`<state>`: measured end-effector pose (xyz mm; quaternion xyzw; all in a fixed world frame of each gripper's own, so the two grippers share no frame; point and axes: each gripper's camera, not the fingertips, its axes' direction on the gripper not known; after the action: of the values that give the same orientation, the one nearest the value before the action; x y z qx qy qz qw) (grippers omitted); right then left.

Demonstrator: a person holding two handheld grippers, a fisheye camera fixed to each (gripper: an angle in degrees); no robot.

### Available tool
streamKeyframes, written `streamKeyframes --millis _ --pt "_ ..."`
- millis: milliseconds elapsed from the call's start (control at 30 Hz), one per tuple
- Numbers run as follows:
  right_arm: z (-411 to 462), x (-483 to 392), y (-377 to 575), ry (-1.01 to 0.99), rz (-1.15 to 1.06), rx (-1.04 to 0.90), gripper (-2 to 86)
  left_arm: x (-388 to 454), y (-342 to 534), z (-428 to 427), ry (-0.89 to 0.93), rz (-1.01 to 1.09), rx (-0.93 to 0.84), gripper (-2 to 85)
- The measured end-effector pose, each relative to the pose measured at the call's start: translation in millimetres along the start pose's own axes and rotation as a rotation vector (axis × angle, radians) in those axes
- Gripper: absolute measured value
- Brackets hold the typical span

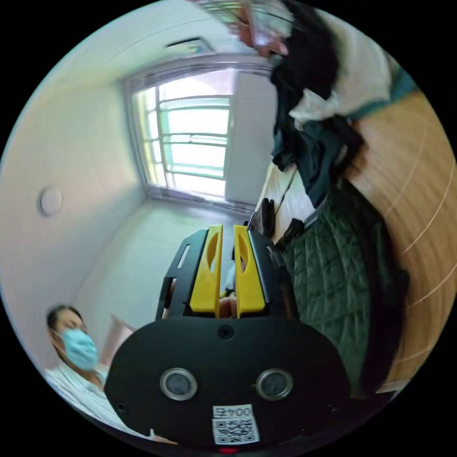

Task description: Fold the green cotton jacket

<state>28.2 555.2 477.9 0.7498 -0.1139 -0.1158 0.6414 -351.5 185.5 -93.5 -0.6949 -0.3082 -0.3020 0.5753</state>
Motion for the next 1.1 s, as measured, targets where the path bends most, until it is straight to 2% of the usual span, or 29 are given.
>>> streamKeyframes --millis 67,100,133,167,200,267,333,367,500,567,667,800,933,1100 --pt "-12.2 -74.8 41.0 0.220 -0.365 -0.043 8.0 4.3 25.2 -22.1 0.019 0.164 0.000 7.5" --pt "-14.0 -93.3 56.9 0.313 -0.468 -0.046 9.0 6.3 34.4 -28.9 0.007 0.220 -0.013 7.1" --pt "-16.8 -120.9 92.7 0.480 -0.655 -0.026 10.7 7.8 57.5 -43.9 -0.043 0.328 -0.034 6.3" --pt "-21.8 -133.2 127.7 0.591 -0.787 0.016 11.9 4.4 88.3 -61.3 -0.109 0.435 -0.036 5.3" --pt "-25.5 -134.5 142.1 0.622 -0.822 0.028 11.1 0.5 106.0 -70.3 -0.140 0.488 -0.030 4.8" --pt "-45.0 -118.5 175.3 0.638 -0.727 -0.025 4.4 -28.6 182.5 -100.0 -0.286 0.675 0.018 3.5" --pt "-60.0 -97.2 191.5 0.610 -0.595 -0.078 0.9 -58.0 233.7 -105.1 -0.429 0.767 0.013 2.9" --pt "-68.7 -81.6 202.6 0.605 -0.525 -0.079 0.3 -79.2 259.4 -99.6 -0.510 0.800 -0.030 2.7" --pt "-77.7 -28.9 224.3 0.588 -0.312 -0.124 0.6 -126.3 306.6 -69.0 -0.645 0.889 -0.093 4.2" --pt "-78.6 8.9 230.2 0.487 -0.166 -0.174 3.2 -144.3 322.3 -39.7 -0.733 1.002 -0.132 7.6" --pt "-85.1 32.6 231.8 0.394 -0.080 -0.147 5.2 -163.1 332.5 -7.5 -0.766 1.116 -0.234 11.7" --pt "-80.1 41.8 233.6 0.440 -0.066 -0.174 5.0 -179.2 337.3 15.6 -0.790 1.234 -0.300 13.2" --pt "-71.0 52.2 235.6 0.499 -0.032 -0.186 2.6 -190.8 325.6 28.9 -0.780 1.311 -0.361 13.2" --pt "-60.2 60.1 238.6 0.532 -0.024 -0.212 -0.3 -212.0 307.9 49.0 -0.781 1.358 -0.548 10.1"
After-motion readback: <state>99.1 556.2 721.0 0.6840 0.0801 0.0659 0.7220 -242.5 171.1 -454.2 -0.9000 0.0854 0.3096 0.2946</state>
